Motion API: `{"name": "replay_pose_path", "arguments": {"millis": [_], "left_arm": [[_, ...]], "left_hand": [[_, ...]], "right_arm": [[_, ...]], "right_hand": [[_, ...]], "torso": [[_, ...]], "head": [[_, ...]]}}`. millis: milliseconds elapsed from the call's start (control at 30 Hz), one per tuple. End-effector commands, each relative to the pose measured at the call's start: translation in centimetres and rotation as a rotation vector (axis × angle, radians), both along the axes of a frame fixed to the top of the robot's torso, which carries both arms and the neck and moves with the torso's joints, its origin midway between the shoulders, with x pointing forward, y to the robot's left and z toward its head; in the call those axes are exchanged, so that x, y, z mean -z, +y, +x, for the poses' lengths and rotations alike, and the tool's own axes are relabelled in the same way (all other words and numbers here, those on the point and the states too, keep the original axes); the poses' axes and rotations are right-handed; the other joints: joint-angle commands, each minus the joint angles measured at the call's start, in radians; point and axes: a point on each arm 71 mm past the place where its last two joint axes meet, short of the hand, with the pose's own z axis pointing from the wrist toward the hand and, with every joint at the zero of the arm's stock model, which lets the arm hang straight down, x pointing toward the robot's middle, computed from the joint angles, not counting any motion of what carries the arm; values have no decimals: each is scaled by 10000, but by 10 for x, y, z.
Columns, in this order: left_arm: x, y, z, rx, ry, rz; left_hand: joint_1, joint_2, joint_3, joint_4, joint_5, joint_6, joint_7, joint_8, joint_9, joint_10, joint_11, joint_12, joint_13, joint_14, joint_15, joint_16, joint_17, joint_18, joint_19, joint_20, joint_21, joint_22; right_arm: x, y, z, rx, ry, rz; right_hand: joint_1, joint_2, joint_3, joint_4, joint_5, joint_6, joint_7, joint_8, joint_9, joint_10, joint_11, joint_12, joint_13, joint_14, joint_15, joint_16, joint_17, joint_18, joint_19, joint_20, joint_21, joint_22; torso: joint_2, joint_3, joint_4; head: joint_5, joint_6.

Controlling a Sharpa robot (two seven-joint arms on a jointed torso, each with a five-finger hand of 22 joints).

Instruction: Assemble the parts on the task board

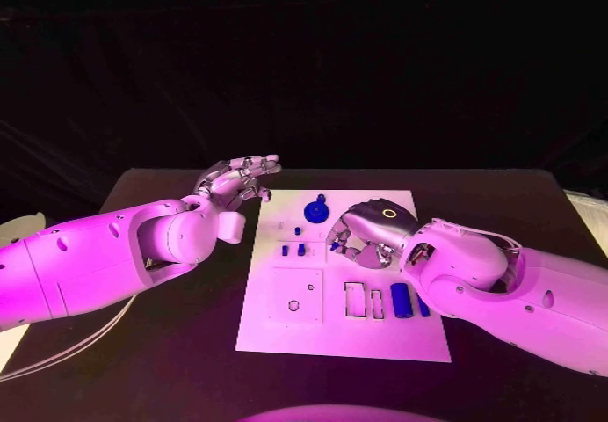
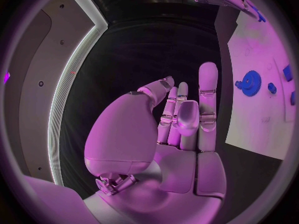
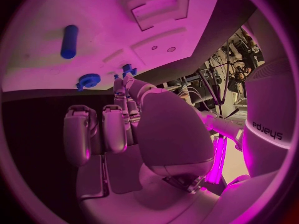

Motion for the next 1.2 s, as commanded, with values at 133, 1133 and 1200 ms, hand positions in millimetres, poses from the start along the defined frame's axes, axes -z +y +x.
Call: {"name": "replay_pose_path", "arguments": {"millis": [133,1133,1200], "left_arm": [[-2,-6,-1,290,-78,-129],[-2,-10,-2,420,-49,-176],[-2,-10,-2,420,-42,-173]], "left_hand": [[21,-20,1,-64,-14,-73,10,-56,-16,-87,1,53,-16,-64,-10,-50,-10,191,-76,15,-24,-7],[11,-24,-6,-65,-15,-85,15,-60,-15,-100,6,62,-16,-70,-5,-51,-21,192,-81,20,-31,-13],[11,-24,-6,-65,-15,-85,15,-60,-15,-100,6,62,-16,-70,-5,-51,-21,192,-81,20,-31,-13]], "right_arm": [[19,17,-12,-603,688,-20],[55,34,-21,-828,1779,-435],[55,34,-21,-810,1739,-459]], "right_hand": [[-64,-32,55,-26,28,57,27,54,18,62,9,-63,-16,535,7,42,0,73,33,1,30,396],[-75,-38,74,-66,28,40,70,30,19,52,47,-75,-24,523,36,27,-28,79,20,25,13,369],[-76,-36,75,-68,28,41,72,30,20,54,49,-74,-24,523,37,31,-22,80,19,26,12,368]], "torso": [[11,23,-19],[-4,18,-12],[-6,19,-12]], "head": [[372,-188],[459,-409],[452,-405]]}}
